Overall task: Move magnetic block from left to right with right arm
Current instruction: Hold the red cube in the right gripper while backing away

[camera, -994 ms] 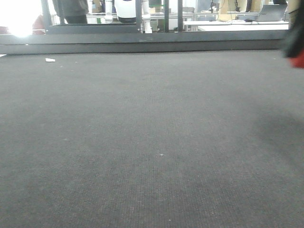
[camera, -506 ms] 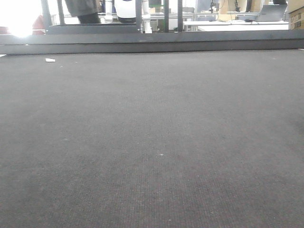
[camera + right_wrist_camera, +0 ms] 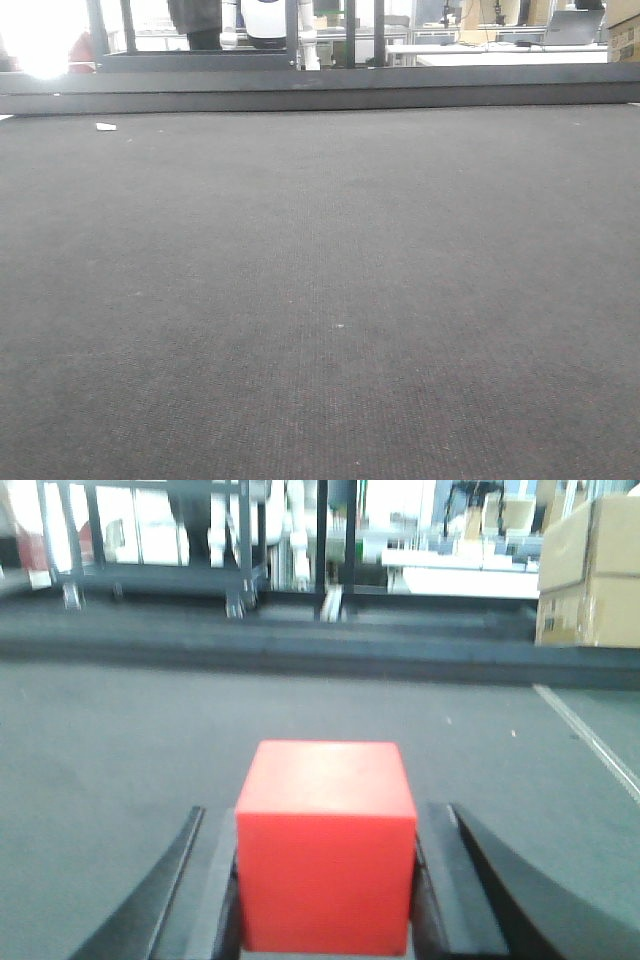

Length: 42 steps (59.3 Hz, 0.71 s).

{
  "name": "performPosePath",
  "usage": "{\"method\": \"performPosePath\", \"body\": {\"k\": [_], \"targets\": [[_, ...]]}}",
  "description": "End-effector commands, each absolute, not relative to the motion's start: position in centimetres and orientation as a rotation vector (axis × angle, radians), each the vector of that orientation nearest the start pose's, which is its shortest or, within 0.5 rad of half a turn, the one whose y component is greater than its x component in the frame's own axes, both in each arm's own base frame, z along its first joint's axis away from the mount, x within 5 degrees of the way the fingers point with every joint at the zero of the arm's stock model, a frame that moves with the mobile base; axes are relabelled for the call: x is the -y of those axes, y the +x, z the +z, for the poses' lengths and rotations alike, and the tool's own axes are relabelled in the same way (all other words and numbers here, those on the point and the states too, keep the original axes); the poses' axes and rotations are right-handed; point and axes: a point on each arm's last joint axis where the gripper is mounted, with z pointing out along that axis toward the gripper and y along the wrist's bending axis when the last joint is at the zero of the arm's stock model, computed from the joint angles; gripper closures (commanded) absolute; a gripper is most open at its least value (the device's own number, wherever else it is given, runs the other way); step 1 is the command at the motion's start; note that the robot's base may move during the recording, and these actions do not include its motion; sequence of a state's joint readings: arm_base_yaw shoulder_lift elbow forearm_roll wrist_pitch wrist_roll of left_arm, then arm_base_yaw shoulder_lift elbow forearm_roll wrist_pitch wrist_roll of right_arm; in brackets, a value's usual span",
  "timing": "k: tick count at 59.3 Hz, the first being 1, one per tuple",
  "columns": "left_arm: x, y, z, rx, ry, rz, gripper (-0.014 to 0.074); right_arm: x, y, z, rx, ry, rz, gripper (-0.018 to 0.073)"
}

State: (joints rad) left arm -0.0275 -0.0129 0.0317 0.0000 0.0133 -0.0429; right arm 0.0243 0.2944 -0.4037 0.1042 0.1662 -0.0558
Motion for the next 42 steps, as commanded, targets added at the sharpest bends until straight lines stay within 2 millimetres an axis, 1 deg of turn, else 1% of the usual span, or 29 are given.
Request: {"method": "performPosePath", "body": {"k": [1,42], "targets": [[0.18,5.58,20.71,-1.431,-0.010,-0.066,0.0713,-0.23,6.42,33.14,-1.424,0.025,0.081,0.0284],[0.18,5.58,20.71,-1.431,-0.010,-0.066,0.0713,-0.23,6.25,33.15,-1.421,0.025,0.081,0.0284]]}}
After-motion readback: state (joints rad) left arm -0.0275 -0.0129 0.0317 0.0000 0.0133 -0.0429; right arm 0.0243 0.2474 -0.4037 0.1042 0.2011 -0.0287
